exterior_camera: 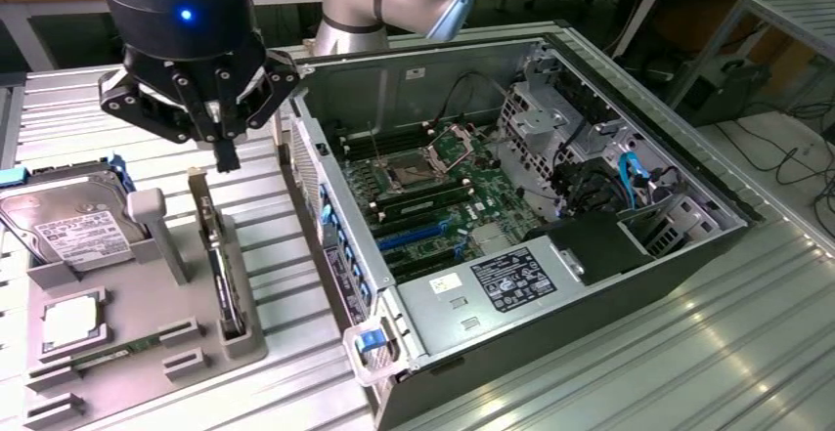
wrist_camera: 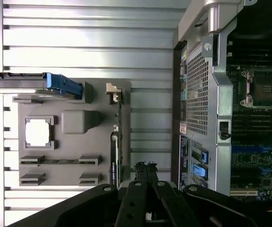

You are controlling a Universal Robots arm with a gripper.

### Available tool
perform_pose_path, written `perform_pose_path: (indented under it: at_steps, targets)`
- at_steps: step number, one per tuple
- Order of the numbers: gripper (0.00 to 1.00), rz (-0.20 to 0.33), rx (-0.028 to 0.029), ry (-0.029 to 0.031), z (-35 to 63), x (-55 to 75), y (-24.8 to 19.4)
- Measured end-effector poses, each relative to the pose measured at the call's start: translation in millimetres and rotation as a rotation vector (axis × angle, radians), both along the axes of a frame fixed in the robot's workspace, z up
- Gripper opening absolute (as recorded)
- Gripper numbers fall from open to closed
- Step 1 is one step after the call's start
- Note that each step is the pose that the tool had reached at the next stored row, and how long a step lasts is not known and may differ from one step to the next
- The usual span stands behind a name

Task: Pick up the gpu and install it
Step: 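Reach for the gpu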

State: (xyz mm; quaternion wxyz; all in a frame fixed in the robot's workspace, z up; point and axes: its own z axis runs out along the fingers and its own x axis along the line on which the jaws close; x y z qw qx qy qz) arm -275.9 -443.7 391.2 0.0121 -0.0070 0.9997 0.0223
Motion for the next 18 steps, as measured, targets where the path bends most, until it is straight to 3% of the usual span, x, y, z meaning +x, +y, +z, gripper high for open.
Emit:
perform_pose_path:
  at_steps: [18]
  targets:
    - [0.11, 0.012, 0.0000, 0.0000, -1.1, -38.6, -6.3]
